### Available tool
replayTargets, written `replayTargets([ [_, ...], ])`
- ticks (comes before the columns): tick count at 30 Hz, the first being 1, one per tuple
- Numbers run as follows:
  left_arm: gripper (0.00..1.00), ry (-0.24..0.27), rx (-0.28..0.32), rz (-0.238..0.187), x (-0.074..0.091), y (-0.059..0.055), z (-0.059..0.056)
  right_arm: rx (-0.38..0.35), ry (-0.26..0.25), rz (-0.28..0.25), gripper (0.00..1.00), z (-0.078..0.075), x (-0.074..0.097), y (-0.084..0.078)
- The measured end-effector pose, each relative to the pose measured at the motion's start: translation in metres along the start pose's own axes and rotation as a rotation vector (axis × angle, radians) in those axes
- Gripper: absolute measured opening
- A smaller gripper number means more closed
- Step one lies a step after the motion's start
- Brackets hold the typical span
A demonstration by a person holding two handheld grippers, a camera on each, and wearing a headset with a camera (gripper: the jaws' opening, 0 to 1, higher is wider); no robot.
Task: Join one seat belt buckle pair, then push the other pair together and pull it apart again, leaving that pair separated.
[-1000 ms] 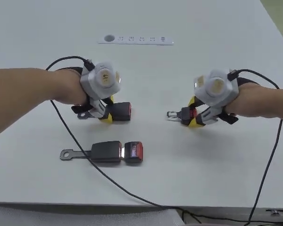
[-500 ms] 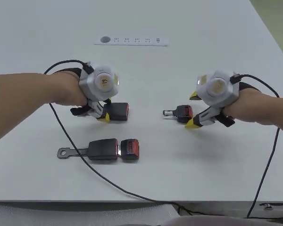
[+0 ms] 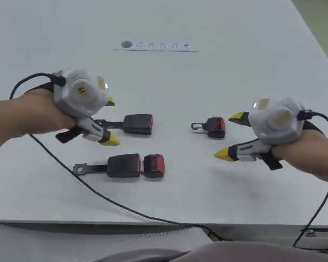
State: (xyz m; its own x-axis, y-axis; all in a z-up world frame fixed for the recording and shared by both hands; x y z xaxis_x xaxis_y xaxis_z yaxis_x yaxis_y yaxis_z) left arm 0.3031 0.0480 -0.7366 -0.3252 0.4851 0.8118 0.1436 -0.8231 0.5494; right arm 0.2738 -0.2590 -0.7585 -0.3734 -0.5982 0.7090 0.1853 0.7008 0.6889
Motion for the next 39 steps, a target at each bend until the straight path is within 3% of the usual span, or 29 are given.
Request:
replayTargets([
  [6,0.76,0.001,0.031,-0.017,0.035,-0.023,-0.031,-0.051,-0.053,-0.070,0.76,0.017,0.024,0.008],
  [10,0.84,0.065,0.129,-0.080,0.058,-0.030,-0.046,-0.090,-0.080,-0.093,0.79,0.020,0.031,0.003],
  [13,0.90,0.083,0.165,-0.095,0.068,-0.036,-0.058,-0.110,-0.089,-0.089,0.80,0.025,0.035,-0.003],
  [18,0.94,0.112,0.233,-0.123,0.076,-0.046,-0.060,-0.131,-0.102,-0.094,0.83,0.029,0.043,-0.008],
  [22,1.00,0.137,0.242,-0.168,0.084,-0.045,-0.063,-0.138,-0.115,-0.101,0.89,0.037,0.048,-0.005],
  [27,1.00,0.176,0.258,-0.190,0.092,-0.051,-0.067,-0.143,-0.133,-0.138,1.00,0.040,0.050,0.003],
  [29,1.00,0.195,0.291,-0.226,0.093,-0.052,-0.069,-0.149,-0.136,-0.139,1.00,0.040,0.050,0.005],
  [31,1.00,0.195,0.319,-0.235,0.093,-0.055,-0.072,-0.149,-0.144,-0.140,1.00,0.039,0.051,0.006],
  [34,1.00,0.202,0.296,-0.262,0.093,-0.056,-0.079,-0.155,-0.148,-0.151,1.00,0.038,0.054,0.009],
  [39,1.00,0.204,0.325,-0.274,0.094,-0.059,-0.084,-0.188,-0.156,-0.142,1.00,0.039,0.049,0.007],
])
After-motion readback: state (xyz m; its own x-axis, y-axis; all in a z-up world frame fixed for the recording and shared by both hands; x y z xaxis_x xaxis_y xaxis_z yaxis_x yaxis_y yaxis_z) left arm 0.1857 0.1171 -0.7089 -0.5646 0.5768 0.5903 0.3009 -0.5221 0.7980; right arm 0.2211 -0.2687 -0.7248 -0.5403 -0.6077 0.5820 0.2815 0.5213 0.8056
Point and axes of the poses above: the centre of the closed fingertips' face, and the gripper's own axes: x roughly backward along the fingers, z roughly to its left, y roughly out of its top, the point moved 6 cm from there along x, roughly backward along the fingers, and after that the axes turned 1 degree about x, right-handed, at the moved point
